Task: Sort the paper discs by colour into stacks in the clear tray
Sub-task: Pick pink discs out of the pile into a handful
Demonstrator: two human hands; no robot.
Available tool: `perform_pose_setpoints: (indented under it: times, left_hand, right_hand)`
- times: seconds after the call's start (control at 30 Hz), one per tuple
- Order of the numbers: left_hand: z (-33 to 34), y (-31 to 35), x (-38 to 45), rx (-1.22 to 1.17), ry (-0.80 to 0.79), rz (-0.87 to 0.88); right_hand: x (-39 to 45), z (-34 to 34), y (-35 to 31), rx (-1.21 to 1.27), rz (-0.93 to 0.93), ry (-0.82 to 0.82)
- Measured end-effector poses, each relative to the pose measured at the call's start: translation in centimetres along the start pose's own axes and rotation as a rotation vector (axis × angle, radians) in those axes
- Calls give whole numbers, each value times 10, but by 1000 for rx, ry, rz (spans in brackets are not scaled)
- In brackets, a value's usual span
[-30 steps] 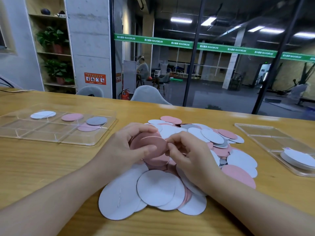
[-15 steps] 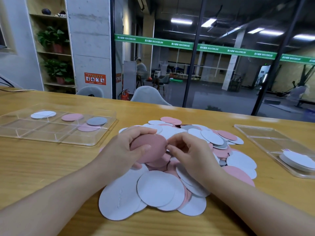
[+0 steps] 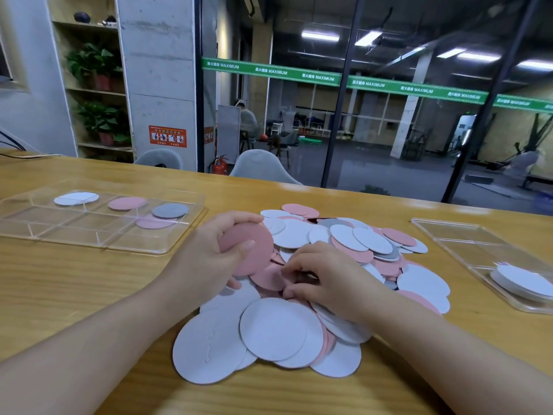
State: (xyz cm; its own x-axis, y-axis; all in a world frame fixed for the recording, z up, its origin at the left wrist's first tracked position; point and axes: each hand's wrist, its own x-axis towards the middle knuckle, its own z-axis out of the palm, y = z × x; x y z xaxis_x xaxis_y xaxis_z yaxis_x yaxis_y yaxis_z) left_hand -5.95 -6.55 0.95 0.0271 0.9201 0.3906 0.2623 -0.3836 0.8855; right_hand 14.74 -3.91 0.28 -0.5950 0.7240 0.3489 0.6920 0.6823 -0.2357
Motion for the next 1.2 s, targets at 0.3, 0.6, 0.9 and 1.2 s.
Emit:
perform_pose_setpoints:
  times: [0.3, 0.6, 0.9, 1.2]
  left_hand:
    - [-4, 1, 1, -21, 87, -21]
    - [2, 0, 3, -183, -111, -18]
    - [4, -2, 1, -29, -72, 98]
    - [0, -3, 4, -25, 23, 51]
  right_hand:
    - [2, 13, 3, -318, -186, 144]
    - [0, -1, -14, 206, 48, 410]
    - [-2, 3, -17, 199, 77, 287]
    - [5, 1, -14, -102, 2, -16]
